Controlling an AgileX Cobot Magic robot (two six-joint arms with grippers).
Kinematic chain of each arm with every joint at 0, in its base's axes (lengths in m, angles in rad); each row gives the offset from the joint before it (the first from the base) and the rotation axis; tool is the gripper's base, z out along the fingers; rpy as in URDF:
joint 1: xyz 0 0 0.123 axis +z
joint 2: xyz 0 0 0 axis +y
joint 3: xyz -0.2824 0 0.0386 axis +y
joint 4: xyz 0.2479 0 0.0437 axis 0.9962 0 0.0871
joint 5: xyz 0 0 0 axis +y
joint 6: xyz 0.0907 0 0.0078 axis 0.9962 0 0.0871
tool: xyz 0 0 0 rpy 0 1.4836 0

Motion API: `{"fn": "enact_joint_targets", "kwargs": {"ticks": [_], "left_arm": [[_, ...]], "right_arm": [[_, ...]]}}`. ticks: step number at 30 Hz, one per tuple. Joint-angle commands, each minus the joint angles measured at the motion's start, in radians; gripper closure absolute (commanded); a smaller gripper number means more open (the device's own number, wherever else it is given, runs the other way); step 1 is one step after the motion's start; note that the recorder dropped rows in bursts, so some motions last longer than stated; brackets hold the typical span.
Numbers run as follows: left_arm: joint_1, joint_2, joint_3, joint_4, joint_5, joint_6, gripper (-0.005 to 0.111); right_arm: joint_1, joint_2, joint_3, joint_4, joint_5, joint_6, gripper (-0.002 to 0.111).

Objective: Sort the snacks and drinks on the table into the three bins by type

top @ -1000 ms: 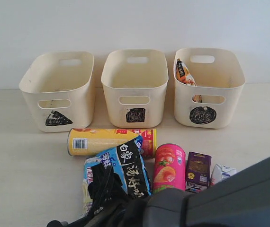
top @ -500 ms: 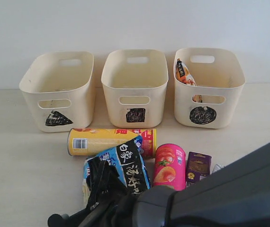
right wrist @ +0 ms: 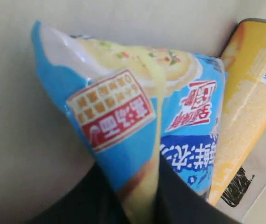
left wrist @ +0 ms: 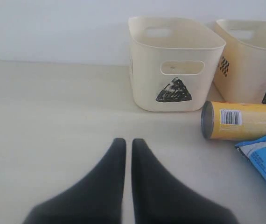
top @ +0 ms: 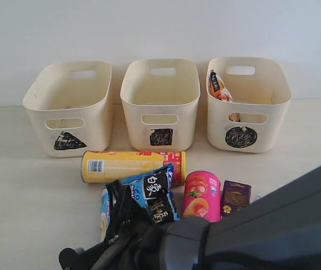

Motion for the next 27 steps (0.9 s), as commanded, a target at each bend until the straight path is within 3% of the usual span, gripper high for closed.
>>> {"fn": "enact_joint_targets", "kwargs": {"ticks": [1,27], "left_arm": [[0.004,-0.004,-0.003,0.001,-0.003,-0.007,0.103],[0.004,-0.004,-0.003,0.001,-0.003,-0.007,0.103]], "right_arm": [[0.039,-0.062,0.004,0.008,0.033,-0.039,0.109],[0.046,-0.407,0.004,0.035,0.146,-0.099,0.109]]}}
